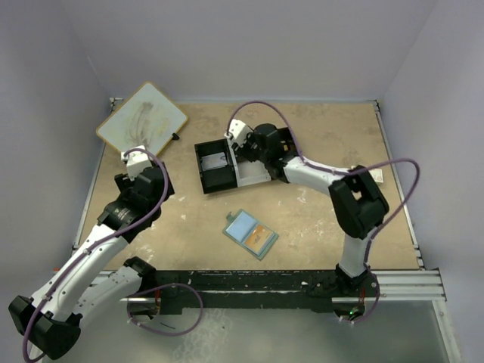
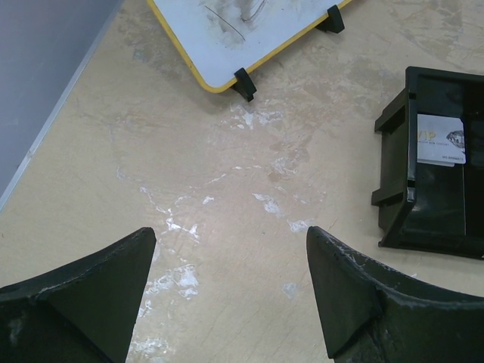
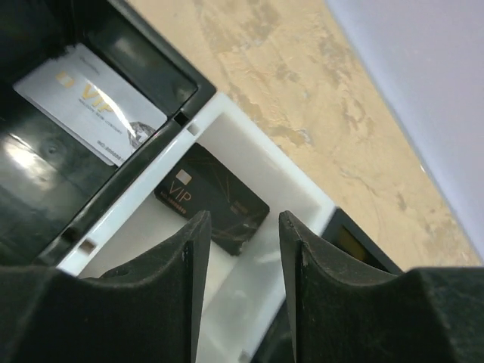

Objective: Take the credit cards out of the card holder

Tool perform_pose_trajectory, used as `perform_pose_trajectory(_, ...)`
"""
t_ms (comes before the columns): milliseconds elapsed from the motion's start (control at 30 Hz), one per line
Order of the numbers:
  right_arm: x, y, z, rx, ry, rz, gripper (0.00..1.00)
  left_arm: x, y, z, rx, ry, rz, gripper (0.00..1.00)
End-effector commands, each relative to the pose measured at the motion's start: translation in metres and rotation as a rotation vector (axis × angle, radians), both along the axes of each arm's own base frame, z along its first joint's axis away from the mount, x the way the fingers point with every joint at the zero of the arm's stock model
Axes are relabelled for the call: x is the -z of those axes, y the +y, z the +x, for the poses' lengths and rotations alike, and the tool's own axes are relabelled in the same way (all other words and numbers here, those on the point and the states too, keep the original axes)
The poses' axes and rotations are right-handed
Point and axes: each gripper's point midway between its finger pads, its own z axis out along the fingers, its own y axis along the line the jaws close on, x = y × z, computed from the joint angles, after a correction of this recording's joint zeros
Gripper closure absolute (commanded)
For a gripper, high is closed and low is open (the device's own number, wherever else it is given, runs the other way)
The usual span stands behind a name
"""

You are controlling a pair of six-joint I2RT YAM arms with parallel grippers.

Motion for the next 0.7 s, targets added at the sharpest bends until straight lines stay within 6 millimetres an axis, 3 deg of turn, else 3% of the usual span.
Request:
perform_pose_trajectory(0,-0.098,-0.023,-0.015,0.220,-0.039,0.403,0.52,-0.013,-0.004,0.004,0.027,-0.043,-0.018,0.21)
perform_pose_trajectory(33,-0.098,-0.030,-0.025,0.280,0.017,0.462,0.47,-0.012,-0.006,0.004,0.037,-0.042,-0.022,0.21)
perform_pose_trajectory(133,-0.072,-0.046,-0.062,0.394,0.226,0.557,0.46,-0.010,-0.013,0.006,0.075,-0.036,-0.037,0.21)
perform_pose_trajectory(267,-0.018,-0.047,-0.131,0.329,0.483,0.589,0.46,-0.002,-0.031,0.010,0.158,-0.004,-0.071,0.21)
perform_pose_trajectory(367,0.014,-0.050,-0.172,0.301,0.625,0.612,0.46,0.007,-0.059,0.010,0.249,0.026,-0.185,0.21)
perform_pose_trajectory(533,0.046,-0.051,-0.211,0.282,0.789,0.619,0.45,0.030,-0.123,-0.003,0.415,0.060,-0.538,0.24)
perform_pose_trajectory(667,0.061,-0.062,-0.227,0.329,0.828,0.625,0.44,0.044,-0.167,-0.025,0.560,0.108,-0.751,0.25)
